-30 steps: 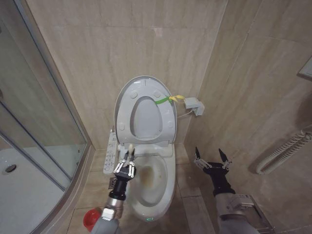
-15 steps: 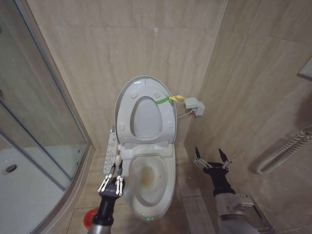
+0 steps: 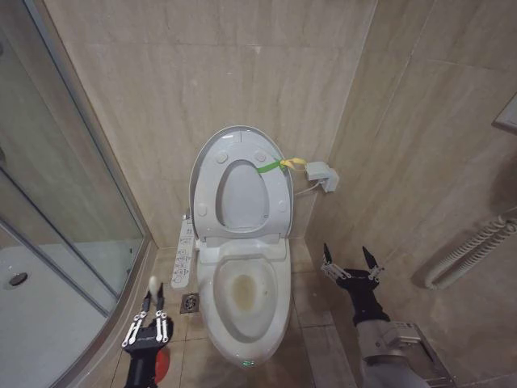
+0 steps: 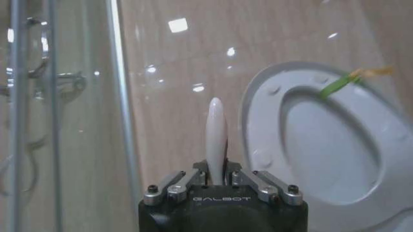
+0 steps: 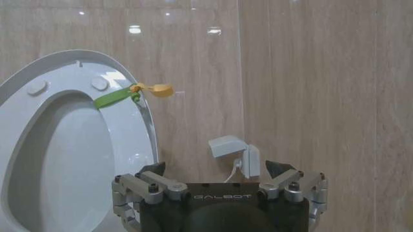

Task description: Open the toilet lid, clean the toilet bowl with a toilet brush, close the toilet lid, and flush.

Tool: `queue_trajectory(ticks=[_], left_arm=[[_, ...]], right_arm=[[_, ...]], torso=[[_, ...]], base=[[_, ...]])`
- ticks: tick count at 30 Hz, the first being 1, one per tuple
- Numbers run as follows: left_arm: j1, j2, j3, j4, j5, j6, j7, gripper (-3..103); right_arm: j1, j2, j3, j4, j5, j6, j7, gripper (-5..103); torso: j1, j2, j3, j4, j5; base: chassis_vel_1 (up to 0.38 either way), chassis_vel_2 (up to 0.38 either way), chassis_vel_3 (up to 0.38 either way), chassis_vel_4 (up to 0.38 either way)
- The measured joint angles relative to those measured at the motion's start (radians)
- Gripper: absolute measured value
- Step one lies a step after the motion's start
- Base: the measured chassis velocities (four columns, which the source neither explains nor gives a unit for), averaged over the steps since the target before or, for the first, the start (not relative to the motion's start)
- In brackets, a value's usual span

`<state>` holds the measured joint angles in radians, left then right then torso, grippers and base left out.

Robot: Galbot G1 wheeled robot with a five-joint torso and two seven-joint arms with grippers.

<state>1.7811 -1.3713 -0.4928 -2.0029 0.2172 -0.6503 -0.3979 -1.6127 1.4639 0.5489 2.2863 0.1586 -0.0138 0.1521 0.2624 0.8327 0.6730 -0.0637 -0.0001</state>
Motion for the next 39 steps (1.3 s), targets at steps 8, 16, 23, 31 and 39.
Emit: queue_trajectory(ticks=[8, 16, 23, 31, 39], left_arm=[[-0.069, -0.003, -0.075, 0.178, -0.066, -0.031, -0.034, 18], [-0.141, 0.011, -0.103, 0.32, -0.136, -0.052, -0.038, 18], [-0.222, 0.024, -0.082, 0.469, -0.155, -0.077, -0.04, 18], [-0.311, 0.039, -0.058, 0.618, -0.187, -0.115, -0.038, 18], [-0.408, 0.041, -0.023, 0.761, -0.197, -0.151, -0.02, 18]], right_arm=[[0.0, 0.0, 0.0, 0.0, 0.0, 0.0, 0.0, 100], [0.0, 0.0, 0.0, 0.0, 0.0, 0.0, 0.0, 100], [0.0, 0.0, 0.0, 0.0, 0.0, 0.0, 0.0, 100], [0.0, 0.0, 0.0, 0.0, 0.0, 0.0, 0.0, 100], [0.0, 0.0, 0.0, 0.0, 0.0, 0.0, 0.0, 100]], torso=[[0.0, 0.0, 0.0, 0.0, -0.0002], [0.0, 0.0, 0.0, 0.0, -0.0001], [0.0, 0.0, 0.0, 0.0001, -0.0001], [0.0, 0.0, 0.0, 0.0001, 0.0], [0.0, 0.0, 0.0, 0.0, 0.0]], base=[[0.0, 0.0, 0.0, 0.0], [0.0, 0.0, 0.0, 0.0], [0.0, 0.0, 0.0, 0.0], [0.0, 0.0, 0.0, 0.0], [0.0, 0.0, 0.0, 0.0]])
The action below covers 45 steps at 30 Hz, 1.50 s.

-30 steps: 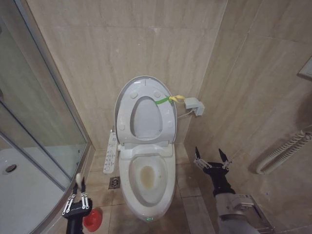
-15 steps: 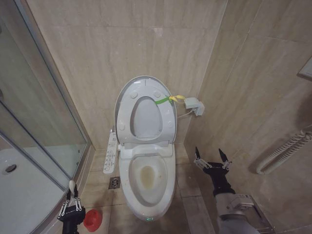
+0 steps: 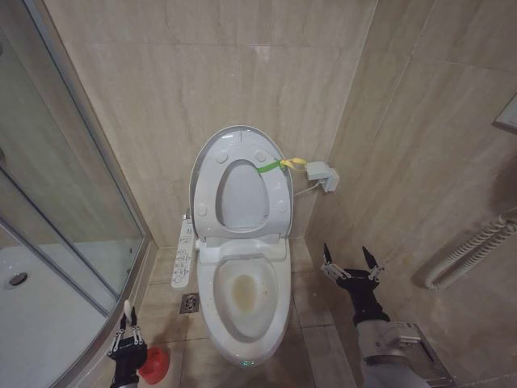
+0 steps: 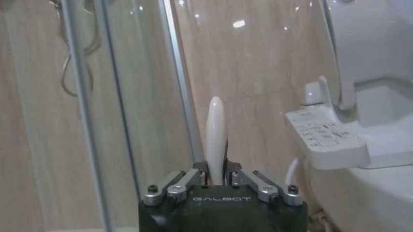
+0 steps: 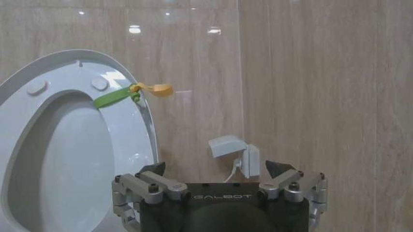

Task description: Open the toilet lid, clean the toilet bowl with a toilet brush, close the toilet lid, and flush.

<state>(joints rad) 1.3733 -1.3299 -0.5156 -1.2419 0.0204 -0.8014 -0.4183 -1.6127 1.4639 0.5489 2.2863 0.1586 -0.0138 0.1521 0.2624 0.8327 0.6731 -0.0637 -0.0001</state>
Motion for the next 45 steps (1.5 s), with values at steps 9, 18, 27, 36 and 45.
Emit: queue_trajectory(ticks=[9, 18, 27, 36, 45], left_arm=[[-0.092, -0.013, 0.033, 0.159, 0.017, -0.016, 0.011, 18], [-0.16, -0.02, 0.046, 0.302, 0.028, -0.017, 0.015, 18], [-0.238, -0.031, 0.055, 0.4, 0.027, -0.017, 0.031, 18], [-0.308, -0.033, 0.061, 0.467, 0.032, -0.017, 0.043, 18], [-0.32, -0.051, 0.066, 0.506, 0.056, -0.017, 0.056, 18]], right_arm=[[0.0, 0.0, 0.0, 0.0, 0.0, 0.0, 0.0, 100], [0.0, 0.0, 0.0, 0.0, 0.0, 0.0, 0.0, 100], [0.0, 0.0, 0.0, 0.0, 0.0, 0.0, 0.0, 100], [0.0, 0.0, 0.0, 0.0, 0.0, 0.0, 0.0, 100], [0.0, 0.0, 0.0, 0.0, 0.0, 0.0, 0.0, 100]], torso=[[0.0, 0.0, 0.0, 0.0001, 0.0], [0.0, 0.0, 0.0, 0.0001, 0.0001], [0.0, 0.0, 0.0, 0.0, 0.0], [0.0, 0.0, 0.0, 0.0001, 0.0001], [0.0, 0.0, 0.0, 0.0, 0.0001]], base=[[0.0, 0.0, 0.0, 0.0], [0.0, 0.0, 0.0, 0.0], [0.0, 0.0, 0.0, 0.0], [0.0, 0.0, 0.0, 0.0], [0.0, 0.0, 0.0, 0.0]])
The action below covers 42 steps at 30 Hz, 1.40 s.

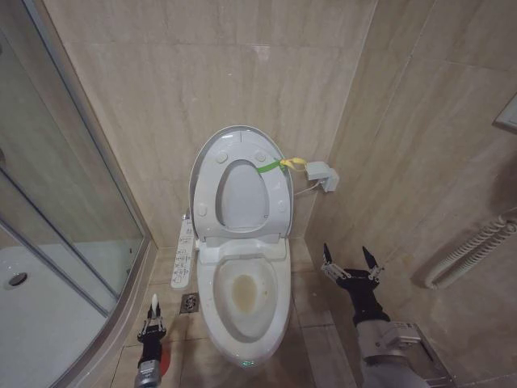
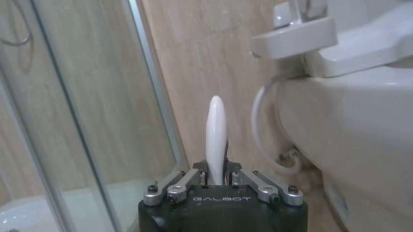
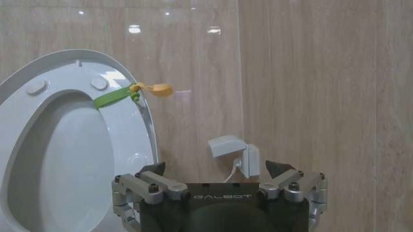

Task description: Open the toilet lid, clean the toilet bowl with a toilet brush, close the toilet lid, and flush.

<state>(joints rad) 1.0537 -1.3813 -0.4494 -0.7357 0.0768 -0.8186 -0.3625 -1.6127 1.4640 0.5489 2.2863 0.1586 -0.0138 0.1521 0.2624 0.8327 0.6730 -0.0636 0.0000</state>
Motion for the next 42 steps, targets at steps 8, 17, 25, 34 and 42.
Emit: queue_trajectory(ticks=[8, 17, 25, 34, 42], left_arm=[[0.005, -0.007, -0.002, 0.034, 0.037, 0.0, 0.004, 18], [0.018, 0.003, -0.006, 0.029, 0.038, 0.0, 0.001, 18], [0.031, 0.007, -0.007, 0.012, 0.036, 0.0, -0.003, 20], [0.046, 0.013, -0.008, -0.013, 0.036, 0.001, -0.014, 47], [0.102, 0.016, -0.01, -0.077, 0.036, 0.001, -0.02, 74]], right_arm=[[0.0, 0.0, 0.0, 0.0, 0.0, 0.0, 0.0, 100], [0.0, 0.0, 0.0, 0.0, 0.0, 0.0, 0.0, 100], [0.0, 0.0, 0.0, 0.0, 0.0, 0.0, 0.0, 100], [0.0, 0.0, 0.0, 0.0, 0.0, 0.0, 0.0, 100], [0.0, 0.0, 0.0, 0.0, 0.0, 0.0, 0.0, 100]], torso=[[0.0, 0.0, 0.0, 0.0, 0.0], [0.0, 0.0, 0.0, 0.0, 0.0], [0.0, 0.0, 0.0, 0.0001, 0.0], [0.0, 0.0, 0.0, 0.0, 0.0], [0.0, 0.0, 0.0, 0.0001, -0.0001]], base=[[0.0, 0.0, 0.0, 0.0], [0.0, 0.0, 0.0, 0.0], [0.0, 0.0, 0.0, 0.0], [0.0, 0.0, 0.0, 0.0], [0.0, 0.0, 0.0, 0.0]])
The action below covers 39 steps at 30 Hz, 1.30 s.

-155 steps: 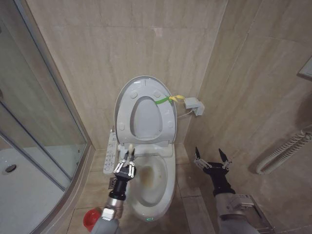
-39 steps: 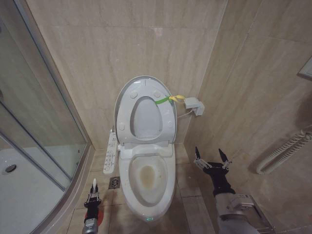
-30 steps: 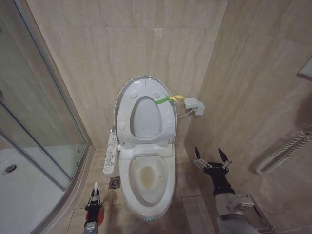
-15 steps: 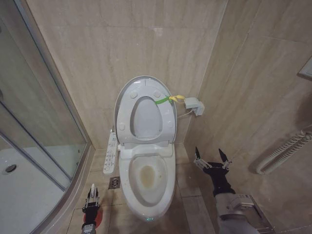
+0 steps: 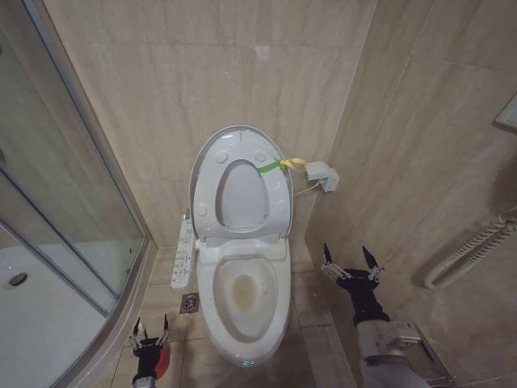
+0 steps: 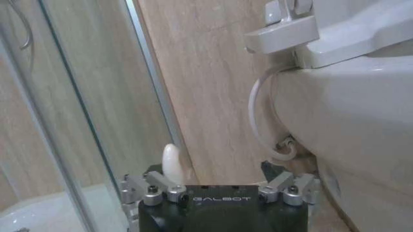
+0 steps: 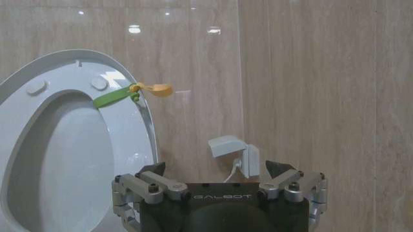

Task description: Open the toilet lid, clean the toilet bowl with a toilet brush, close the toilet lid, and flush.

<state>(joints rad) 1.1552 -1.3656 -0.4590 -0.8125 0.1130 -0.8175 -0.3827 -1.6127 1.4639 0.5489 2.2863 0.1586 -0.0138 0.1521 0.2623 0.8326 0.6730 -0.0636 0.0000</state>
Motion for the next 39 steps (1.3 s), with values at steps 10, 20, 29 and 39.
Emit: queue_trajectory(ticks=[10, 20, 29, 39], left_arm=[[0.098, 0.001, -0.012, -0.156, 0.016, 0.001, -0.008, 100], [0.212, 0.044, -0.057, -0.416, 0.024, 0.017, -0.021, 100], [0.336, 0.048, -0.083, -0.761, -0.008, 0.128, -0.025, 100], [0.42, 0.046, -0.094, -1.093, -0.052, 0.26, -0.007, 100]], right_arm=[[0.0, 0.0, 0.0, 0.0, 0.0, 0.0, 0.0, 100], [0.0, 0.0, 0.0, 0.0, 0.0, 0.0, 0.0, 100], [0.0, 0.0, 0.0, 0.0, 0.0, 0.0, 0.0, 100], [0.0, 0.0, 0.0, 0.0, 0.0, 0.0, 0.0, 100]], torso=[[0.0, 0.0, 0.0, -0.0001, -0.0002], [0.0, 0.0, 0.0, 0.0, -0.0001], [0.0, 0.0, 0.0, 0.0, 0.0], [0.0, 0.0, 0.0, -0.0003, 0.0001]], base=[[0.0, 0.0, 0.0, 0.0], [0.0, 0.0, 0.0, 0.0], [0.0, 0.0, 0.0, 0.0], [0.0, 0.0, 0.0, 0.0]])
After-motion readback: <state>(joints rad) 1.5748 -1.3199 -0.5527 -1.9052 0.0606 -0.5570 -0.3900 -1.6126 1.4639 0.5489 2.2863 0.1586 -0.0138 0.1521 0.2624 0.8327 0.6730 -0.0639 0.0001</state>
